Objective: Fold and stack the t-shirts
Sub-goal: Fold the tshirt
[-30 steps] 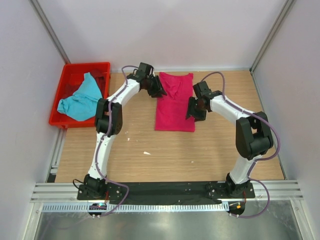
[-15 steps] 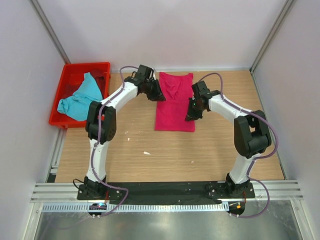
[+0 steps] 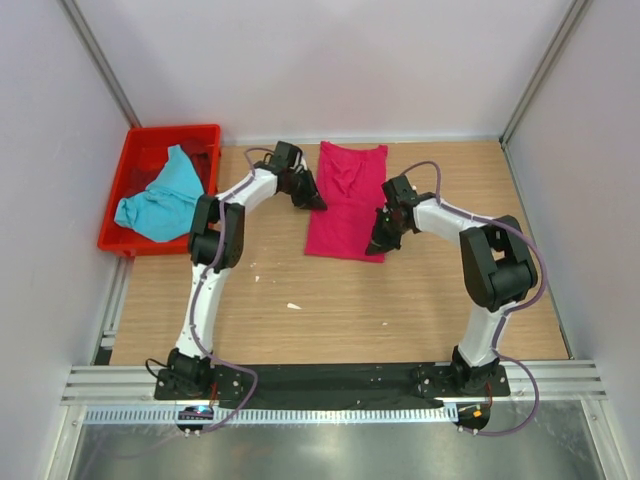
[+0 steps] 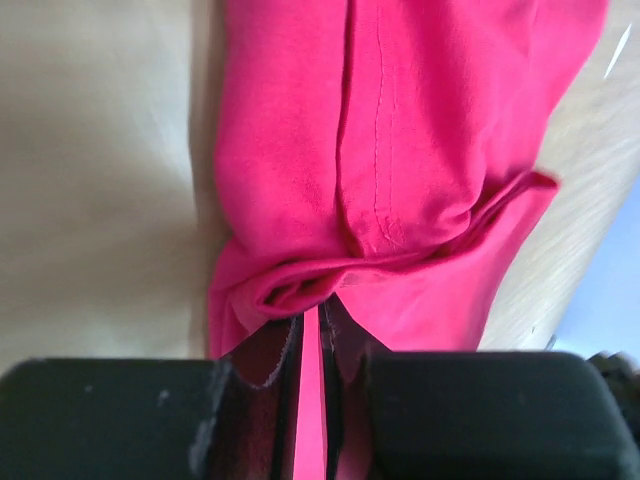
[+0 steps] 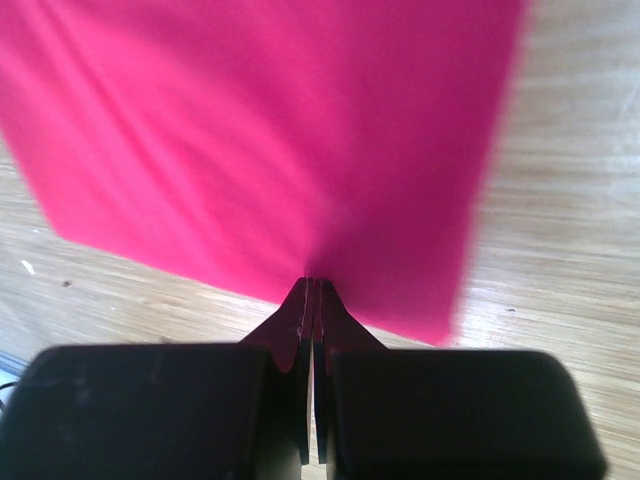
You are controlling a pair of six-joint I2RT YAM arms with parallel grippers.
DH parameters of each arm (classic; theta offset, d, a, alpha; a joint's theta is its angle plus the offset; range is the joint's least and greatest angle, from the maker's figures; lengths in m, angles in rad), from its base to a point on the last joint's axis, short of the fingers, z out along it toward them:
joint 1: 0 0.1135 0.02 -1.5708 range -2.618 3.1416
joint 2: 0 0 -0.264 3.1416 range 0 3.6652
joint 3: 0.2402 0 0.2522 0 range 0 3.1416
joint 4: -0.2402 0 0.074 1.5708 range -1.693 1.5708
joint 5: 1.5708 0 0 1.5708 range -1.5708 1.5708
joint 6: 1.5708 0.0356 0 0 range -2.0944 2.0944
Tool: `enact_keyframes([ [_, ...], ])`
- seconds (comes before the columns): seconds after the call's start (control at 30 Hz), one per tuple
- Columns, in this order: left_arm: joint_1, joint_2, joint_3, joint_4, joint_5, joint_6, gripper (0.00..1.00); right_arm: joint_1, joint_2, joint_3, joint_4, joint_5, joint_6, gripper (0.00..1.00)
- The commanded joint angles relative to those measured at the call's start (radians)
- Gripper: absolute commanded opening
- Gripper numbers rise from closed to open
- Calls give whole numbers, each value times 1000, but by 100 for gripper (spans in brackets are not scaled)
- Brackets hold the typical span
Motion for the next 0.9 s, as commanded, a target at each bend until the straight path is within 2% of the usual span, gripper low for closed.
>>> enact_keyframes([
  [0.0,48,51,124,34,36,-5,11,-8,-11,-38,42,-7,27,1],
  [0.17,60,83,187,22,53,-19,15,-45,-30,-110,51,-8,18,1],
  [0.27,51,14,154,16,74,-22,26,-60,-57,-109,31,-7,-11,1],
  [0.3,48,-21,108,14,71,-16,35,-60,-71,-104,13,-5,-22,1],
  [0.43,30,-189,-27,11,41,22,45,-68,-123,-43,-44,-10,-45,2],
  [0.47,27,-253,-52,5,27,29,45,-71,-133,-32,-49,-30,-44,4],
  [0.6,19,-352,-197,13,4,55,43,-76,-82,43,-39,-70,-27,13],
  [0.7,10,-344,-263,36,39,56,38,-74,3,110,-13,-110,5,21],
  [0.87,-15,-267,-290,37,62,78,32,-71,119,198,-3,-116,24,24],
])
